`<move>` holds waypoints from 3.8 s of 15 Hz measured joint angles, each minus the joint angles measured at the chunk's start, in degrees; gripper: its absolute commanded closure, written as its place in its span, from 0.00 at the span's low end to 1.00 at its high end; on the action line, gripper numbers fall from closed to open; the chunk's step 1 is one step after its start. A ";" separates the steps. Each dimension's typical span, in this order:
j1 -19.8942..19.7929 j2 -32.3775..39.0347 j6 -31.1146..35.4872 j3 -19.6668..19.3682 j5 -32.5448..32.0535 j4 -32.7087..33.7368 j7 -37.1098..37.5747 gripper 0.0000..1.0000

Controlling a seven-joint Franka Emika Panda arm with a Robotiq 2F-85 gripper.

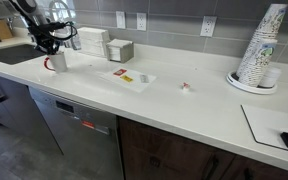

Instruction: Put the paper inside the mug

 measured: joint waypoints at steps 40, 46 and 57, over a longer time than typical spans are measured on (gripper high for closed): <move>-11.89 -24.29 -4.93 -1.67 18.49 -14.85 4.75 0.00; -14.64 -36.16 -5.30 -6.19 22.50 -26.89 9.62 0.00; -16.95 -52.28 -17.91 -11.26 16.77 -34.93 28.37 0.00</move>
